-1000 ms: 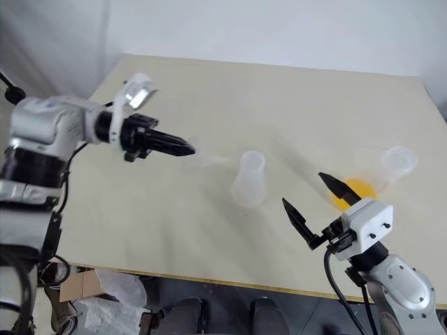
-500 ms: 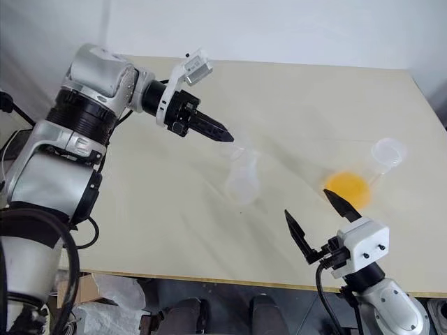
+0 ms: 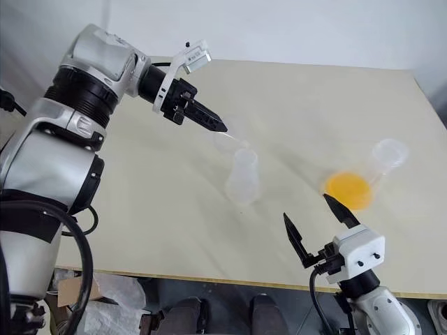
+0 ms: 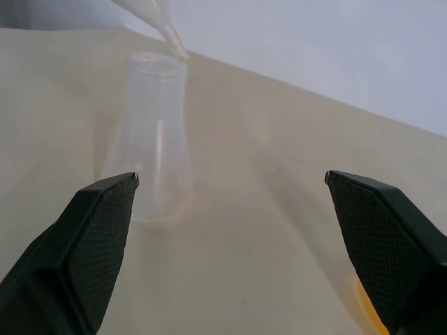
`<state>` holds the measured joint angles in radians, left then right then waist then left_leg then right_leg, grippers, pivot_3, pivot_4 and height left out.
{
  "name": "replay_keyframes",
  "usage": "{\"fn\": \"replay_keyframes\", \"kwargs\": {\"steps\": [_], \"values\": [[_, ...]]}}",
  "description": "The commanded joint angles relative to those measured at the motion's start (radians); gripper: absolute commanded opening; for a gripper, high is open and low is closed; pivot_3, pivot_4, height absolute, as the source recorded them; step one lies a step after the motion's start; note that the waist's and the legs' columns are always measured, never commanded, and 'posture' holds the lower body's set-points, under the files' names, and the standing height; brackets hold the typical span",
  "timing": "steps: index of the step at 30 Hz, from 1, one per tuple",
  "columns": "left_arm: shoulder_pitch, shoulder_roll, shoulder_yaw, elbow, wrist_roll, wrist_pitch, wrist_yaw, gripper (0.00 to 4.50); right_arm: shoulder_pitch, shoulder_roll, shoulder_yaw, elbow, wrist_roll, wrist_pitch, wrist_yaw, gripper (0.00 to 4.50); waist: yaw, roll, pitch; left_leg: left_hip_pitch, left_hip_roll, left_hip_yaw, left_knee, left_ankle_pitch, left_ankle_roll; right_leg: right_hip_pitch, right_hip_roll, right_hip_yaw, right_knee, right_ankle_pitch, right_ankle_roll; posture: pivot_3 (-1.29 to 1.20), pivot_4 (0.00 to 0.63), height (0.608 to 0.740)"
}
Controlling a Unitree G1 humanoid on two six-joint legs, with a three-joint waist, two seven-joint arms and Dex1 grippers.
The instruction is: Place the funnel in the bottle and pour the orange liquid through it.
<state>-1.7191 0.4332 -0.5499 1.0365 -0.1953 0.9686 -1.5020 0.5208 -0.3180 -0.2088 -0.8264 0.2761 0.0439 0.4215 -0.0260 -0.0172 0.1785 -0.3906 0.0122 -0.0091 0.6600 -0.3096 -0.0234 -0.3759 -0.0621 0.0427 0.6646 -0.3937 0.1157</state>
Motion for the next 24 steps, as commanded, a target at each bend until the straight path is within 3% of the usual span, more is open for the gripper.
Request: {"fn": "replay_keyframes", "kwargs": {"steps": [1, 6, 14, 18, 24], "values": [[-0.04, 0.017, -0.039, -0.034, -0.05, 0.015, -0.112, 0.05, 0.012, 0.003, -0.032, -0.036, 0.011, -0.024, -0.011, 4.5, -0.001, 0.0, 0.0, 0.0, 0.0, 0.0, 0.0, 0.0, 0.0, 0.0, 0.0, 0.0, 0.0, 0.0, 0.0, 0.0, 0.15, 0.74], [-0.045, 0.043, -0.101, -0.081, -0.125, 0.057, -0.112, 0.05, 0.016, 0.007, -0.032, -0.036, 0.008, -0.026, -0.012, 4.5, -0.001, 0.0, 0.0, 0.0, 0.001, 0.0, 0.0, 0.0, 0.0, 0.0, 0.0, 0.001, 0.003, 0.0, 0.0, 0.0, 0.15, 0.74], [-0.093, 0.05, -0.083, -0.015, -0.136, -0.012, -0.112, 0.05, 0.006, 0.02, -0.001, -0.02, -0.009, -0.032, -0.014, 4.5, -0.001, 0.0, 0.0, 0.0, 0.0, 0.0, 0.002, 0.0, 0.0, 0.0, 0.0, 0.001, 0.004, 0.0, 0.0, 0.0, 0.15, 0.74], [-0.08, 0.093, -0.133, -0.094, -0.231, 0.02, -0.112, 0.05, -0.005, 0.021, 0.004, -0.016, -0.01, -0.028, -0.016, 4.5, -0.003, 0.0, 0.0, 0.0, 0.001, 0.001, 0.002, 0.0, 0.0, 0.0, 0.0, 0.002, 0.005, 0.0, 0.0, 0.0, 0.15, 0.74], [-0.064, 0.098, -0.185, -0.075, -0.216, 0.013, -0.112, 0.05, -0.015, 0.018, 0.002, -0.014, -0.006, -0.023, -0.014, 4.5, -0.001, 0.0, 0.0, 0.0, 0.0, 0.0, 0.003, 0.0, 0.0, 0.0, 0.0, 0.001, 0.006, 0.0, 0.0, 0.0, 0.15, 0.74]]}}
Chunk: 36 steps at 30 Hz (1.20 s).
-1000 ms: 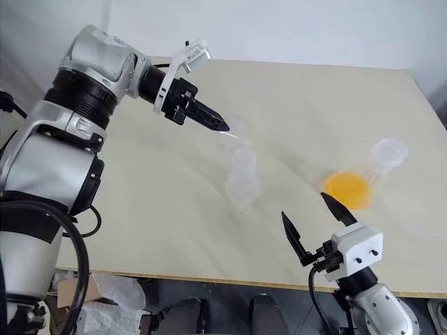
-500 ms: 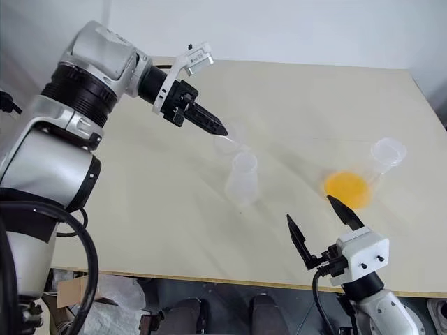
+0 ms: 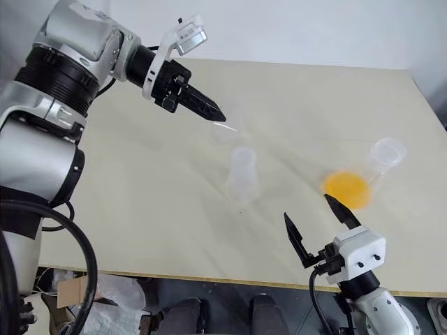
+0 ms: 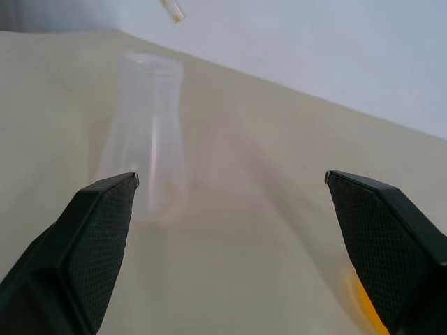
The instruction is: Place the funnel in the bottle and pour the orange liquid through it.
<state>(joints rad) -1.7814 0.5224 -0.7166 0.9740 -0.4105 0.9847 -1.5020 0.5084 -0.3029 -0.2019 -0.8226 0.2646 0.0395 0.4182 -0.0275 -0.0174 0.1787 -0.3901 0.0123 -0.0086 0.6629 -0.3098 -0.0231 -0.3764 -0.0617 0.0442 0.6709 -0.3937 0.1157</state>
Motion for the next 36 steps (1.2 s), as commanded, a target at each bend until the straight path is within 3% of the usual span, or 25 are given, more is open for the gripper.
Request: {"fn": "replay_keyframes", "kwargs": {"steps": [1, 6, 18, 25, 33, 36], "values": [[0.009, 0.016, -0.035, -0.029, -0.01, -0.003, -0.112, 0.05, -0.004, 0.003, -0.005, -0.017, 0.005, -0.018, -0.011, 4.5, 0.0, 0.0, 0.0, 0.0, 0.0, 0.0, 0.0, 0.0, 0.0, 0.0, 0.0, 0.0, 0.0, 0.0, 0.0, 0.0, 0.15, 0.74], [0.048, 0.001, -0.058, -0.062, -0.013, 0.033, -0.112, 0.05, -0.008, 0.006, 0.002, -0.016, -0.001, -0.017, -0.013, 4.5, 0.0, 0.0, 0.0, 0.0, 0.0, 0.0, 0.0, 0.0, 0.0, 0.0, 0.0, 0.0, 0.001, 0.0, 0.0, 0.0, 0.15, 0.74], [0.061, -0.105, 0.019, -0.016, 0.067, 0.038, -0.112, 0.05, -0.022, 0.007, 0.005, -0.016, -0.002, -0.007, -0.019, 4.5, -0.001, 0.0, 0.0, 0.0, 0.0, 0.0, 0.001, 0.0, 0.001, 0.0, 0.001, 0.0, 0.002, 0.0, 0.0, 0.0, 0.15, 0.74], [0.116, -0.121, 0.188, -0.03, 0.043, -0.081, -0.036, 1.36, -0.031, 0.014, 0.025, -0.012, -0.013, -0.007, -0.033, 4.5, 0.001, 0.0, 0.0, 0.0, 0.0, 0.001, 0.002, 0.0, 0.0, 0.0, 0.001, 0.001, 0.002, 0.0, 0.0, 0.0, 0.15, 0.74], [0.299, -0.103, 0.471, -0.076, 0.031, -0.366, 0.013, 3.57, -0.042, 0.004, 0.017, -0.012, -0.011, -0.002, -0.043, 4.5, -0.001, 0.001, 0.0, 0.001, 0.0, 0.001, 0.003, 0.0, 0.0, 0.0, 0.0, 0.001, 0.004, 0.0, 0.0, 0.0, 0.15, 0.74], [0.443, -0.094, 0.65, -0.12, -0.052, -0.532, 0.058, 3.71, -0.016, -0.004, -0.015, -0.019, -0.014, -0.007, -0.039, 4.5, 0.0, 0.001, 0.0, 0.002, 0.001, 0.002, 0.003, 0.0, 0.0, 0.0, 0.0, 0.001, 0.005, 0.0, 0.0, 0.0, 0.15, 0.74]]}}
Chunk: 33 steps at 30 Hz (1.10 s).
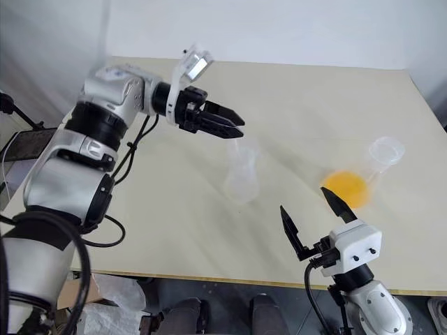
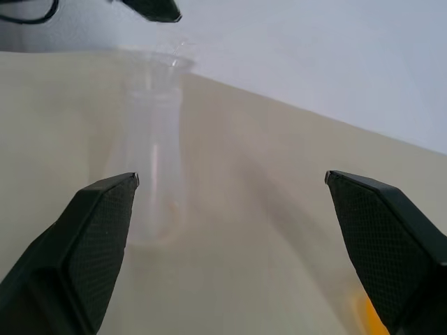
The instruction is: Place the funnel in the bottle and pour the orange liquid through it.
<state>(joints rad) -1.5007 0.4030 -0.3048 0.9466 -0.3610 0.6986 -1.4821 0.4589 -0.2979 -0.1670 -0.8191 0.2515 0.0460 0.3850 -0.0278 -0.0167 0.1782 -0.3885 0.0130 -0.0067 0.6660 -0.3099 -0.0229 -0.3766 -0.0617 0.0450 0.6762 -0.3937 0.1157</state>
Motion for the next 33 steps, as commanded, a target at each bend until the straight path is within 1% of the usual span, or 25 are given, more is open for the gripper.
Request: {"fn": "replay_keyframes", "kwargs": {"steps": [1, 3, 4, 5, 6, 7, 8, 11, 12, 14, 16, 18, 20, 22, 24, 27, 30, 33], "values": [[0.188, 0.03, 0.268, -0.094, -0.113, -0.245, 0.063, 3.71, 0.042, -0.009, -0.061, -0.025, 0.003, -0.016, -0.006, 4.5, 0.0, 0.0, 0.0, 0.0, 0.0, 0.0, 0.0, 0.0, 0.0, 0.0, 0.0, 0.0, 0.0, 0.0, 0.0, 0.0, 0.15, 0.74], [0.295, 0.052, 0.327, -0.147, -0.134, -0.312, 0.059, 3.71, 0.062, -0.005, -0.105, -0.03, 0.005, -0.022, -0.015, 4.5, 0.0, 0.002, -0.001, 0.001, 0.0, 0.001, 0.0, 0.0, 0.0, 0.0, 0.0, 0.0, 0.001, 0.0, 0.0, 0.0, 0.15, 0.74], [0.346, 0.062, 0.334, -0.177, -0.121, -0.353, 0.061, 3.71, 0.074, 0.0, -0.128, -0.032, 0.015, -0.024, -0.019, 4.5, 0.0, 0.002, -0.001, 0.002, 0.0, 0.002, 0.0, 0.0, 0.0, 0.0, -0.002, 0.0, 0.002, 0.0, 0.0, 0.0, 0.15, 0.74], [0.418, 0.076, 0.342, -0.213, -0.104, -0.415, 0.06, 4.03, 0.097, 0.014, -0.17, -0.03, 0.025, -0.034, -0.032, 4.5, 0.0, 0.002, -0.001, 0.001, 0.0, 0.002, 0.0, 0.0, 0.0, 0.0, -0.002, 0.0, 0.002, 0.0, 0.0, 0.0, 0.15, 0.74], [0.48, 0.082, 0.349, -0.236, -0.078, -0.514, 0.074, 4.15, 0.124, 0.029, -0.208, -0.028, 0.039, -0.046, -0.039, 4.5, 0.0, 0.002, -0.001, 0.001, 0.001, 0.002, 0.001, 0.0, 0.0, 0.0, -0.002, 0.0, 0.002, 0.0, 0.0, 0.0, 0.15, 0.74], [0.532, 0.085, 0.364, -0.256, -0.068, -0.572, 0.089, 4.22, 0.151, 0.043, -0.247, -0.022, 0.037, -0.067, -0.047, 4.5, 0.001, 0.002, -0.001, 0.001, 0.001, 0.002, 0.001, 0.0, 0.0, 0.0, -0.002, 0.0, 0.002, 0.0, 0.0, 0.0, 0.15, 0.74], [0.58, 0.084, 0.393, -0.276, -0.066, -0.607, 0.128, 4.48, 0.187, 0.068, -0.29, -0.013, 0.043, -0.095, -0.057, 4.5, -0.001, 0.002, -0.001, 0.001, 0.001, 0.001, 0.001, 0.0, 0.0, 0.0, -0.002, 0.0, 0.002, 0.0, 0.0, 0.0, 0.15, 0.74], [0.707, 0.101, 0.402, -0.35, -0.033, -0.692, 0.143, 4.49, 0.278, 0.129, -0.376, 0.021, 0.057, -0.166, -0.06, 4.5, 0.002, 0.004, -0.003, 0.002, 0.001, 0.002, 0.001, 0.0, 0.0, 0.0, -0.002, 0.0, 0.003, 0.0, 0.0, 0.0, 0.15, 0.74], [0.746, 0.107, 0.403, -0.372, -0.03, -0.706, 0.146, 4.49, 0.308, 0.149, -0.394, 0.032, 0.059, -0.187, -0.055, 4.5, 0.003, 0.005, -0.004, 0.002, 0.001, 0.001, 0.001, -0.001, 0.001, 0.0, -0.002, 0.0, 0.003, 0.0, 0.0, 0.0, 0.15, 0.74], [0.807, 0.106, 0.417, -0.423, -0.046, -0.678, 0.176, 4.49, 0.351, 0.177, -0.428, 0.055, 0.064, -0.224, -0.046, 4.5, 0.009, 0.003, -0.004, 0.002, 0.001, 0.001, 0.001, -0.001, 0.001, 0.0, -0.003, 0.001, 0.003, 0.0, 0.0, 0.0, 0.15, 0.74], [0.863, 0.1, 0.426, -0.481, -0.054, -0.675, 0.207, 4.49, 0.379, 0.198, -0.45, 0.08, 0.081, -0.262, -0.035, 4.5, 0.004, 0.002, -0.004, 0.002, 0.001, 0.002, 0.001, -0.001, 0.002, 0.001, -0.003, 0.002, 0.002, 0.0, 0.0, 0.0, 0.15, 0.74], [0.94, 0.102, 0.423, -0.569, -0.066, -0.653, 0.211, 4.49, 0.405, 0.22, -0.462, 0.11, 0.097, -0.296, -0.026, 4.5, 0.002, 0.003, -0.005, 0.002, 0.001, 0.002, 0.0, -0.002, 0.004, 0.002, -0.003, 0.003, 0.001, 0.0, 0.0, 0.0, 0.15, 0.74], [0.999, 0.102, 0.42, -0.661, -0.097, -0.592, 0.223, 4.49, 0.418, 0.223, -0.461, 0.133, 0.113, -0.307, -0.011, 4.5, -0.001, 0.003, -0.005, 0.004, 0.001, 0.002, -0.001, -0.002, 0.004, 0.002, -0.004, 0.003, 0.002, 0.0, 0.0, 0.0, 0.15, 0.74], [1.048, 0.11, 0.412, -0.763, -0.139, -0.52, 0.218, 4.49, 0.37, 0.174, -0.436, 0.128, 0.152, -0.253, -0.005, 4.5, -0.006, 0.003, -0.005, 0.004, 0.002, 0.003, -0.001, -0.003, 0.003, 0.002, -0.004, 0.004, 0.002, 0.0, 0.0, 0.0, 0.15, 0.74], [1.077, 0.118, 0.413, -0.825, -0.153, -0.493, 0.223, 4.49, 0.286, 0.106, -0.439, 0.126, 0.194, -0.176, -0.032, 4.5, -0.009, 0.003, -0.005, 0.004, 0.003, 0.005, -0.001, -0.003, 0.003, 0.002, -0.004, 0.006, 0.002, 0.0, 0.0, 0.0, 0.15, 0.74], [1.108, 0.131, 0.423, -0.89, -0.154, -0.508, 0.226, 4.49, 0.144, -0.003, -0.475, 0.147, 0.297, -0.032, -0.094, 4.5, -0.003, 0.004, -0.006, 0.007, 0.003, 0.008, 0.0, -0.002, 0.004, 0.004, -0.003, 0.009, -0.001, 0.0, 0.0, 0.0, 0.15, 0.74], [1.133, 0.143, 0.434, -0.946, -0.176, -0.47, 0.244, 4.49, -0.003, -0.132, -0.488, 0.206, 0.38, 0.131, -0.136, 4.5, -0.001, 0.005, -0.006, 0.015, 0.003, 0.008, -0.003, -0.002, 0.004, 0.009, -0.002, 0.01, -0.002, 0.0, 0.0, 0.0, 0.15, 0.74], [1.15, 0.151, 0.438, -0.975, -0.185, -0.452, 0.257, 4.49, -0.09, -0.196, -0.499, 0.254, 0.399, 0.207, -0.155, 4.5, 0.002, 0.005, -0.006, 0.018, 0.003, 0.007, -0.003, -0.003, 0.006, 0.014, -0.002, 0.01, -0.005, 0.0, 0.0, 0.0, 0.15, 0.74]]}}
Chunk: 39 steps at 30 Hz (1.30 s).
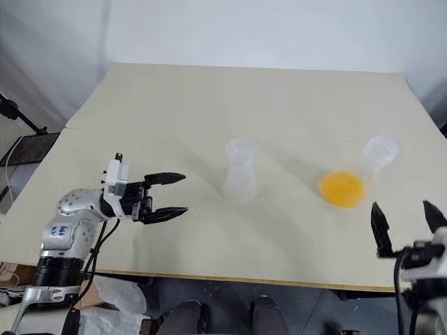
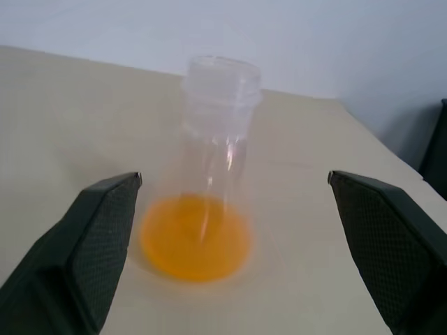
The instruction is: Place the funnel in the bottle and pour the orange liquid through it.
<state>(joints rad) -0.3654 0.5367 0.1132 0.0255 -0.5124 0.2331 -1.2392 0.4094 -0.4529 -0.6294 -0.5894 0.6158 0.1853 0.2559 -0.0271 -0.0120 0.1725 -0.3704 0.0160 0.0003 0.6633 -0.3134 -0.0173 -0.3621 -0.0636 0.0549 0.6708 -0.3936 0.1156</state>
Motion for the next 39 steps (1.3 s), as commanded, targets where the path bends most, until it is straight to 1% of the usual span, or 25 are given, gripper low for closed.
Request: {"fn": "replay_keyframes", "kwargs": {"steps": [1, 4, 7, 13, 19, 30, 33, 34, 37, 38, 39], "values": [[0.022, 0.02, 0.026, -0.063, -0.033, 0.014, 0.024, 4.49, -0.074, -0.071, -0.031, 0.045, 0.048, 0.108, -0.022, 4.5, 0.001, 0.0, 0.0, 0.0, 0.0, -0.001, 0.0, 0.0, 0.001, 0.0, 0.0, 0.0, 0.0, 0.0, 0.0, 0.0, 0.15, 0.74], [0.05, 0.028, 0.043, -0.092, -0.037, 0.021, 0.051, 4.49, -0.213, -0.134, -0.013, 0.106, 0.124, 0.23, -0.047, 4.5, -0.002, 0.0, 0.0, 0.0, 0.0, 0.0, 0.0, -0.001, 0.001, 0.002, 0.0, 0.0, -0.004, 0.0, 0.0, 0.0, 0.15, 0.74], [0.083, 0.036, 0.046, -0.13, -0.045, 0.033, 0.058, 4.49, -0.301, -0.173, 0.006, 0.158, 0.137, 0.298, -0.034, 4.5, -0.003, 0.0, 0.0, 0.0, 0.001, 0.001, 0.0, -0.001, 0.002, 0.002, 0.0, 0.001, -0.006, 0.0, 0.0, 0.0, 0.15, 0.74], [0.117, 0.046, 0.054, -0.183, -0.061, 0.061, 0.084, 4.49, -0.456, -0.189, 0.026, 0.254, 0.144, 0.361, -0.029, 4.5, 0.0, 0.0, 0.0, -0.001, 0.001, 0.001, 0.0, -0.001, 0.002, 0.002, 0.0, 0.001, -0.008, 0.0, 0.0, 0.0, 0.15, 0.74], [0.134, 0.053, 0.055, -0.212, -0.072, 0.077, 0.103, 4.49, -0.527, -0.196, 0.069, 0.316, 0.09, 0.368, 0.004, 4.5, -0.002, 0.001, 0.001, -0.001, 0.001, 0.001, -0.001, -0.002, 0.004, 0.002, -0.001, 0.001, -0.009, 0.0, 0.001, 0.0, 0.15, 0.74], [0.119, 0.055, 0.045, -0.211, -0.072, 0.076, 0.12, 4.49, -0.569, -0.166, 0.09, 0.35, 0.055, 0.351, 0.034, 4.5, -0.003, 0.001, 0.001, -0.001, 0.001, 0.001, -0.001, -0.002, 0.004, 0.002, 0.0, 0.001, -0.01, 0.0, 0.001, 0.0, 0.15, 0.74], [0.111, 0.054, 0.04, -0.206, -0.07, 0.073, 0.12, 4.5, -0.578, -0.154, 0.097, 0.359, 0.038, 0.33, 0.04, 3.88, -0.003, 0.001, 0.001, -0.001, 0.001, 0.001, -0.002, -0.002, 0.004, 0.002, 0.0, 0.001, -0.01, 0.0, 0.001, 0.0, 0.15, 0.74], [0.107, 0.054, 0.038, -0.202, -0.069, 0.072, 0.12, 4.5, -0.581, -0.15, 0.099, 0.361, 0.037, 0.325, 0.045, 3.61, -0.003, 0.001, 0.001, -0.001, 0.001, 0.001, -0.002, -0.002, 0.004, 0.002, 0.0, 0.001, -0.011, 0.0, 0.001, 0.0, 0.15, 0.74], [0.102, 0.051, 0.033, -0.2, -0.069, 0.072, 0.12, 4.5, -0.587, -0.125, 0.108, 0.357, 0.025, 0.287, 0.063, 2.6, -0.004, 0.001, 0.001, -0.001, 0.001, 0.001, -0.002, -0.002, 0.004, 0.002, 0.0, 0.001, -0.011, 0.0, 0.001, 0.0, 0.15, 0.74], [0.103, 0.051, 0.032, -0.201, -0.069, 0.072, 0.12, 4.5, -0.587, -0.117, 0.109, 0.354, 0.022, 0.279, 0.065, 2.45, -0.004, 0.001, 0.001, -0.001, 0.001, 0.001, -0.002, -0.002, 0.004, 0.002, 0.0, 0.001, -0.011, 0.0, 0.001, 0.0, 0.15, 0.74], [0.102, 0.051, 0.031, -0.201, -0.068, 0.072, 0.121, 4.5, -0.587, -0.112, 0.111, 0.351, 0.02, 0.268, 0.073, 2.44, -0.004, 0.001, 0.001, -0.001, 0.001, 0.001, -0.002, -0.002, 0.004, 0.002, 0.0, 0.001, -0.011, 0.0, 0.001, 0.0, 0.15, 0.74]]}}
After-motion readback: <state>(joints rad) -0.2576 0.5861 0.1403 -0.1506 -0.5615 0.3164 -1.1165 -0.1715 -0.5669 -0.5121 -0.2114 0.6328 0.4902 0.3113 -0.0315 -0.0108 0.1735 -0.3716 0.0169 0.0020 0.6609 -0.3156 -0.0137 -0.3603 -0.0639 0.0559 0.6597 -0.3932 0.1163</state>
